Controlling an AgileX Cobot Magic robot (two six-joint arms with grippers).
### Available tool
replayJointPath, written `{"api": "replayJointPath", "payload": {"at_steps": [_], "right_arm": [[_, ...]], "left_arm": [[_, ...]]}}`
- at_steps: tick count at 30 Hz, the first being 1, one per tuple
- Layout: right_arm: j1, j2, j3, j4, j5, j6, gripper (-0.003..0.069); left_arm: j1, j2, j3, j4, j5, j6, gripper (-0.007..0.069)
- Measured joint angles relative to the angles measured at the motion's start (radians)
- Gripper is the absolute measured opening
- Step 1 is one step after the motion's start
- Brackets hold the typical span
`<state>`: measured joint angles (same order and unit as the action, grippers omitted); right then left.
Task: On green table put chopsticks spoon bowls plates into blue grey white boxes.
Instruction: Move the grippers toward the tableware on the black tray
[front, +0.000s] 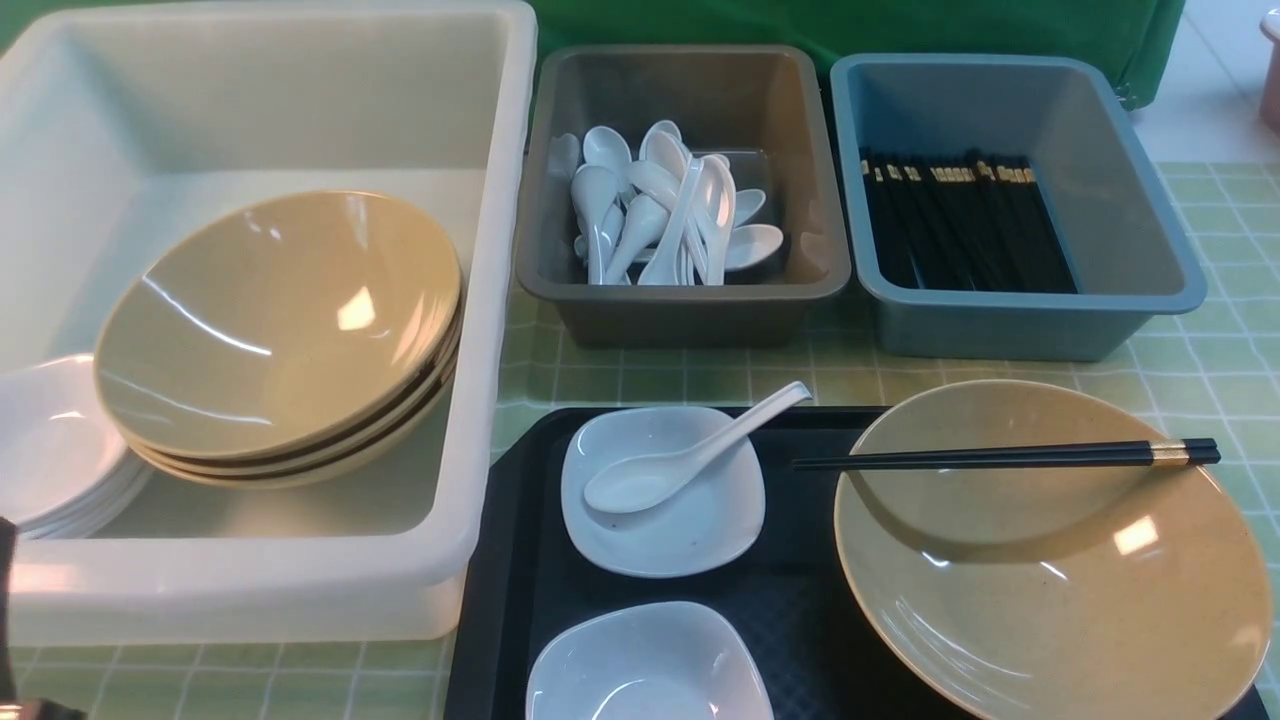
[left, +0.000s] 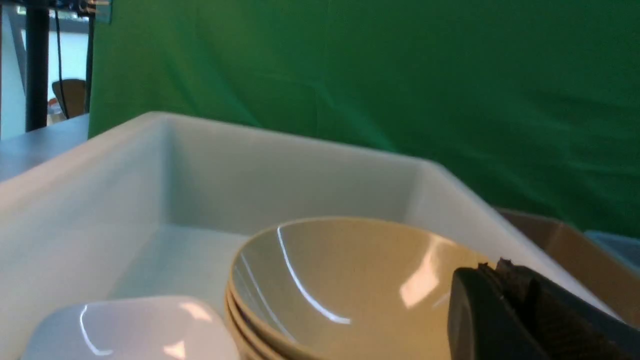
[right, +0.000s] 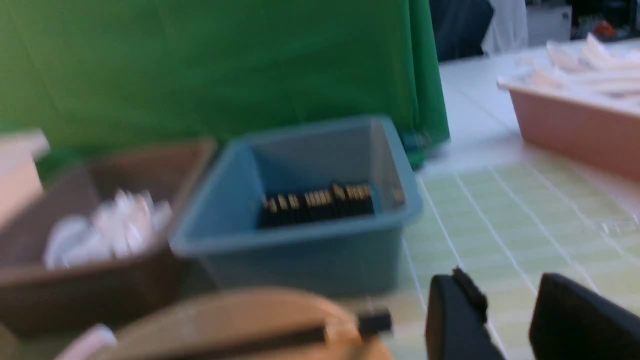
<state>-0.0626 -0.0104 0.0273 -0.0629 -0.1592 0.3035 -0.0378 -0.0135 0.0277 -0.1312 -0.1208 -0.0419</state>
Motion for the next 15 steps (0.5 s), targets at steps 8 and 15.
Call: {"api": "replayJointPath", "payload": {"at_steps": [8,15], "right_arm": [[0.000,0.000,-0.090,0.000,-0.069,0.066,0.0236],[0.000,0.176,-0.481,0.000,0.147,0.016,0.0236]], "left_arm": [[-0.002,0.000,-0.076,-0.069,-0.207,-0.176,-0.0001],[-0.002,0.206,-0.542,0.103,0.193,-0.191,-0.0001]]}}
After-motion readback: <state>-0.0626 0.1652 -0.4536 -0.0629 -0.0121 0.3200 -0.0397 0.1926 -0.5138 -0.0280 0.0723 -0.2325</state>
